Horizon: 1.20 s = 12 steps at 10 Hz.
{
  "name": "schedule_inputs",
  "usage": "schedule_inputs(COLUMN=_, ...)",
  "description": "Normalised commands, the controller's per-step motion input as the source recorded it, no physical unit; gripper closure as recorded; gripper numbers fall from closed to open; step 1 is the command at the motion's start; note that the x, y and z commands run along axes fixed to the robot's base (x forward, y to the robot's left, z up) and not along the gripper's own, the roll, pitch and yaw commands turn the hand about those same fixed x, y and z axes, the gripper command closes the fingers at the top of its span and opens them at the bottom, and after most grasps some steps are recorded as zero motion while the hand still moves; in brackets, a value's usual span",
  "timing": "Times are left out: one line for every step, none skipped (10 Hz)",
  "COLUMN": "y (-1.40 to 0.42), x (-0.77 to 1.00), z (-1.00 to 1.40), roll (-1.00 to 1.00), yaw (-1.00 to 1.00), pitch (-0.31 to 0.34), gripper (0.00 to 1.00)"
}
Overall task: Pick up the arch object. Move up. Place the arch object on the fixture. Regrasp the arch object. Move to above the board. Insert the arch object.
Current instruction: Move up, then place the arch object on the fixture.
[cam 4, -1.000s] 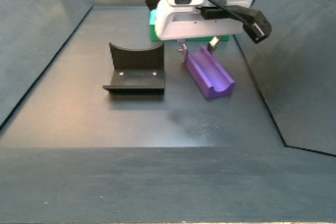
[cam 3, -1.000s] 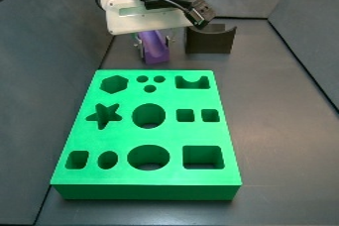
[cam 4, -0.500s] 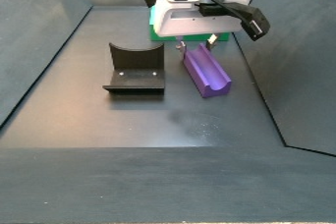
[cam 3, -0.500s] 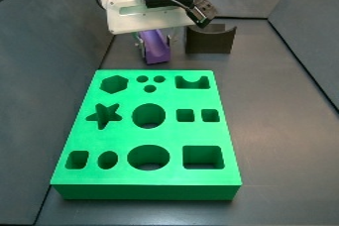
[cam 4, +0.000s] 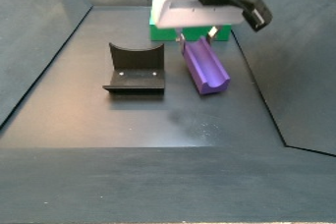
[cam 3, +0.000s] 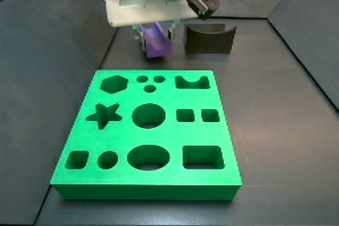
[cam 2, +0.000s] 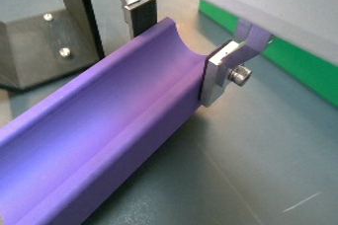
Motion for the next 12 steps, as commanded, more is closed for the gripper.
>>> schedule_inputs(y=-0.01, x=-0.05, z=0.55, roll=-0.02, yaw=-0.01, pitch=0.006, gripper=1.00)
schedule_inputs(y=-0.01, x=-0.04, z=0.46, roll=-0.03, yaw=0.00, pitch=0.013, gripper=1.00)
schedule_inputs(y=-0.01, x=-0.02, z=0.27, roll=-0.04, yaw=0.01, pitch=0.028, gripper=1.00)
schedule_inputs(y=0.00, x=0.00, z=1.00, roll=0.00, yaw=0.00, pitch=0.000, gripper=1.00)
schedule_inputs(y=0.00, x=0.01, z=1.00, roll=-0.01, yaw=0.00, pitch=-0.009, gripper=1.00)
schedule_inputs(y=0.00, x=-0.01, z=1.00, roll=-0.02, yaw=0.01, pitch=0.017, gripper=1.00)
schedule_inputs(y=0.00, x=-0.01, z=1.00, roll=-0.03, yaw=0.01, pitch=0.025, gripper=1.00)
schedule_inputs(y=-0.01, x=-0.01, z=1.00, roll=-0.04, yaw=0.02, pitch=0.029, gripper=1.00)
schedule_inputs(y=-0.01, x=-0.02, z=1.00, roll=-0.05, yaw=0.02, pitch=0.033, gripper=1.00)
schedule_inputs(y=-0.01, x=-0.02, z=0.94, roll=-0.07, yaw=0.02, pitch=0.038, gripper=1.00)
schedule_inputs(y=-0.01, x=-0.02, z=0.84, roll=-0.07, yaw=0.02, pitch=0.043, gripper=1.00)
schedule_inputs(y=-0.01, x=-0.01, z=0.59, roll=-0.08, yaw=0.01, pitch=0.052, gripper=1.00)
